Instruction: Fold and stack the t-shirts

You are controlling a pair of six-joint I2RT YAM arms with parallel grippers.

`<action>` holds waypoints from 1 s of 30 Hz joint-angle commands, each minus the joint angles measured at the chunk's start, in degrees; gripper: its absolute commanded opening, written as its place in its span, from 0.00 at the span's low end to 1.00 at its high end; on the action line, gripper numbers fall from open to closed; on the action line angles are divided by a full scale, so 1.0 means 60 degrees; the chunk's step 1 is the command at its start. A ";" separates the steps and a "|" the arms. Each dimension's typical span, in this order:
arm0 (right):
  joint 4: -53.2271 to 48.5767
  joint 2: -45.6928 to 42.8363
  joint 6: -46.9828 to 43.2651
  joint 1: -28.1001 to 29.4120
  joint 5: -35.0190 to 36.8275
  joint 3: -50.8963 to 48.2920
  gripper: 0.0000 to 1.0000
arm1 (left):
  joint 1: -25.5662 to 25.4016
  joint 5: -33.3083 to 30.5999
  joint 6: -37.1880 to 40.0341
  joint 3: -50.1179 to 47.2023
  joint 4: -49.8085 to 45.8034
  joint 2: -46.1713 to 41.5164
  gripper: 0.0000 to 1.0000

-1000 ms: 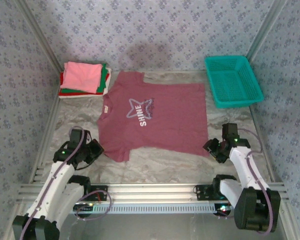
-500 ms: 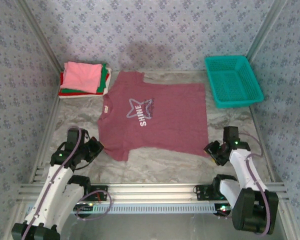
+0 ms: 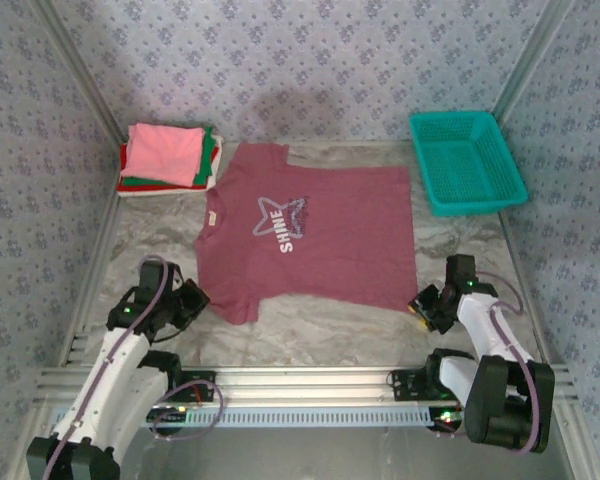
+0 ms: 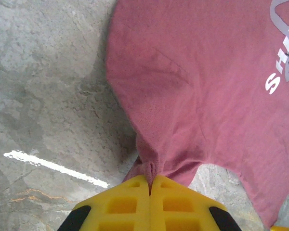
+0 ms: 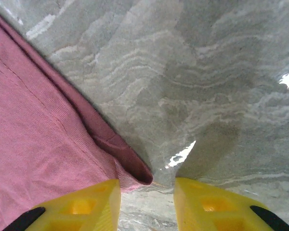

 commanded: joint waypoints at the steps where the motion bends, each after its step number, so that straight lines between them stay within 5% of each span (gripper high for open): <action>1: 0.1207 0.0351 0.0079 0.0189 -0.0573 -0.0176 0.36 | -0.0051 0.0123 -0.0292 -0.0265 0.0087 -0.0284 0.00; 8: 0.1964 0.0931 0.0265 0.0385 -0.0763 -0.0125 0.37 | -0.0051 0.0136 -0.0227 -0.0271 0.0475 -0.0302 0.00; 12: 0.1965 0.1024 0.0416 0.0705 -0.0539 0.0122 0.26 | -0.0053 0.0137 -0.0190 -0.0311 0.0568 -0.0294 0.00; 30: 0.1282 0.1459 0.0588 0.1312 0.0238 0.1268 0.28 | -0.0051 0.0173 0.0040 -0.0514 0.0729 -0.0486 0.00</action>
